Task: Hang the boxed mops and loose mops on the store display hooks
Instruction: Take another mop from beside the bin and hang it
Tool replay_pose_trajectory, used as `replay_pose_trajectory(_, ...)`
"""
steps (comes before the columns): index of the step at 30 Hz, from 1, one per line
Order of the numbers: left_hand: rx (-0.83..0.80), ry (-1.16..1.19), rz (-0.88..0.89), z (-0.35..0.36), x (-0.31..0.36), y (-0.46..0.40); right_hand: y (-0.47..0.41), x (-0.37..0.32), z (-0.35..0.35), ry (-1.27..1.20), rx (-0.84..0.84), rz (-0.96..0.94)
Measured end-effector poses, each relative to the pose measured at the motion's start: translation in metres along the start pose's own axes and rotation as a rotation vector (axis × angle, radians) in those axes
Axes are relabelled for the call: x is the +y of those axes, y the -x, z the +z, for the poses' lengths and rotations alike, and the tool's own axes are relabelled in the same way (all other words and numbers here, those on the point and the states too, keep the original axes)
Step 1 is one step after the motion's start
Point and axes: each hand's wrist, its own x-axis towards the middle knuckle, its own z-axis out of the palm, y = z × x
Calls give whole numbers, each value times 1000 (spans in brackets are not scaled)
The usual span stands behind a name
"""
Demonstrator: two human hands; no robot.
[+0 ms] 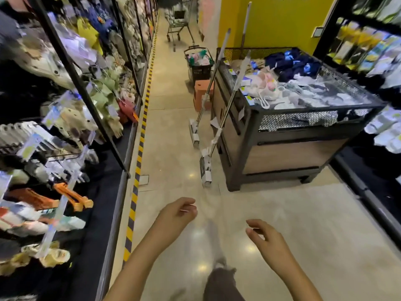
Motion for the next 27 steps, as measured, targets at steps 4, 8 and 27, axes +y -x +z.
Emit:
replay_pose_trajectory(4,1,-20,15,-20,20,-91,-100,-20,-4,-6,0,-15)
replay_pose_trajectory(8,79,-37,-30,-52,34,-173,-210,-56,-10,-11,-39,-54)
replay_pose_trajectory(27,-35,-138,-12,-103,126,-528,-523,-132,-93,-118,154,80)
